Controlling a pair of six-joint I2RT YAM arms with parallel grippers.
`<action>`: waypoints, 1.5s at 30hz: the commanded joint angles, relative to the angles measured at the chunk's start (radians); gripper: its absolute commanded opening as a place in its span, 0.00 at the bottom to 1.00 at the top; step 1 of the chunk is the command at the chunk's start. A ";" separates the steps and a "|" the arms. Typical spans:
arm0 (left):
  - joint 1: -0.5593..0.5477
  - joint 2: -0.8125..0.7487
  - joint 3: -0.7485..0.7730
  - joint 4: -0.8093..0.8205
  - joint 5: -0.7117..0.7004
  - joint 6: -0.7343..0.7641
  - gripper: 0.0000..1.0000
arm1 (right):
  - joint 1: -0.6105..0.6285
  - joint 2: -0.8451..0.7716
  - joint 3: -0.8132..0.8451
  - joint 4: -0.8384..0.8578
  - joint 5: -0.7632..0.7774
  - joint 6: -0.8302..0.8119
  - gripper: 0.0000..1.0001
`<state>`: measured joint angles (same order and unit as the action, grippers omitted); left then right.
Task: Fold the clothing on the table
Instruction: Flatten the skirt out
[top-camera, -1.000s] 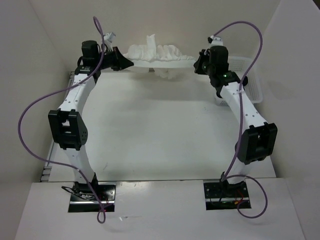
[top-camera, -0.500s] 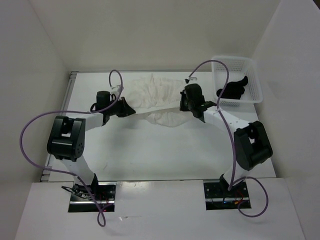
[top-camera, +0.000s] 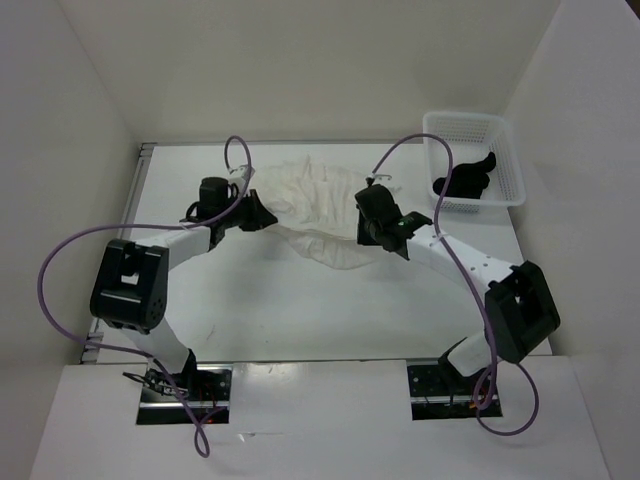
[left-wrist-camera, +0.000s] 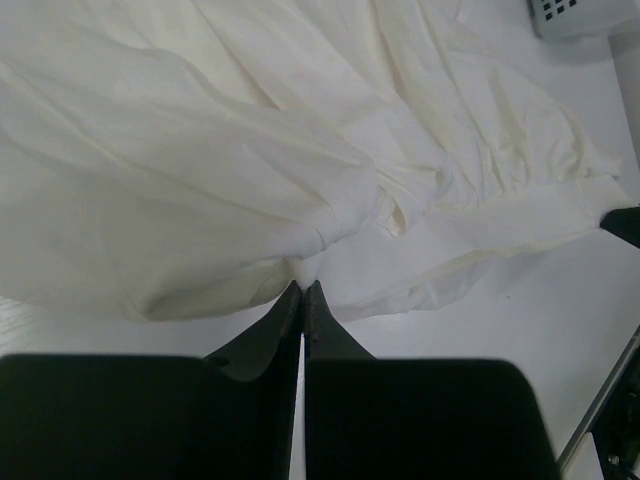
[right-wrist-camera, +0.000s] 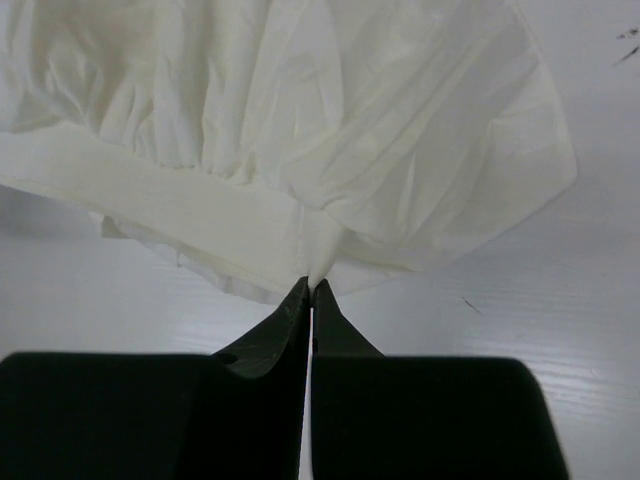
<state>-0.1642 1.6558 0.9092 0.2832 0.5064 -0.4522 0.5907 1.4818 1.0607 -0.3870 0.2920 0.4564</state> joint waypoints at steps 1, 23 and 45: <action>0.003 0.057 0.069 0.005 -0.015 0.007 0.03 | -0.017 0.024 0.001 -0.041 0.052 0.012 0.00; 0.130 0.641 1.071 -0.161 0.118 -0.077 0.06 | -0.367 0.724 1.039 -0.023 0.056 -0.237 0.00; 0.031 0.165 0.100 -0.036 0.168 -0.154 0.07 | -0.221 0.250 0.250 -0.159 -0.172 0.071 0.00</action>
<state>-0.1249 1.8965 1.0386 0.2333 0.6674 -0.5911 0.3523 1.8240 1.3808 -0.4595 0.1158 0.4313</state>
